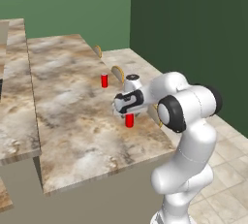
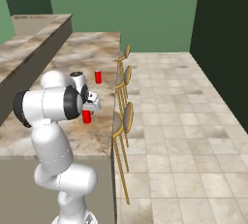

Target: Four empty soda cans are scattered around the kitchen. Gather all the cans and cluster them next to the stove for recycling.

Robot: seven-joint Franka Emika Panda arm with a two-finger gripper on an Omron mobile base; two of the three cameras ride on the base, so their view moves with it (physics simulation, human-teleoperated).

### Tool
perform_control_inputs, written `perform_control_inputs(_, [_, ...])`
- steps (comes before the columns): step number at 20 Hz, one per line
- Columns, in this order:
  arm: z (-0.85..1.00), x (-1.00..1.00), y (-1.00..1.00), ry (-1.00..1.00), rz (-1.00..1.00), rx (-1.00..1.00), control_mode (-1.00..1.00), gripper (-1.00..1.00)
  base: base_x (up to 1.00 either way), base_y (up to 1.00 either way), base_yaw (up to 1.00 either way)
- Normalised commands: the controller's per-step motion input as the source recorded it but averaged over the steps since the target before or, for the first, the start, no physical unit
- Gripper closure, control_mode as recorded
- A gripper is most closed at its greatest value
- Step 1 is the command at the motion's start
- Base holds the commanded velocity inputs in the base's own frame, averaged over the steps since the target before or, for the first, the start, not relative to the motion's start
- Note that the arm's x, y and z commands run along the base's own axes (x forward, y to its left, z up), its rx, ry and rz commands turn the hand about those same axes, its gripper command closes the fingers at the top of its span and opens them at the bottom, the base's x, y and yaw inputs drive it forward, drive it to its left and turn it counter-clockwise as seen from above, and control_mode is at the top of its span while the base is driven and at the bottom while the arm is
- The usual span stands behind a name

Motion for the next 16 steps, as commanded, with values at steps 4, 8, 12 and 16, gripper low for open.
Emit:
perform_control_inputs(4, [-0.06,0.00,0.05,0.08,-0.02,0.03,-1.00,1.00,0.00,0.00,0.00])
perform_control_inputs(8, [-0.01,-0.03,0.00,0.13,-0.06,0.04,-1.00,1.00,0.00,0.00,0.00])
perform_control_inputs(12, [0.18,-0.30,0.00,0.01,-0.11,0.03,-1.00,1.00,0.00,0.00,0.00])
perform_control_inputs(16, [0.29,-0.45,0.00,-0.04,-0.08,0.00,-1.00,1.00,0.00,0.00,0.00])
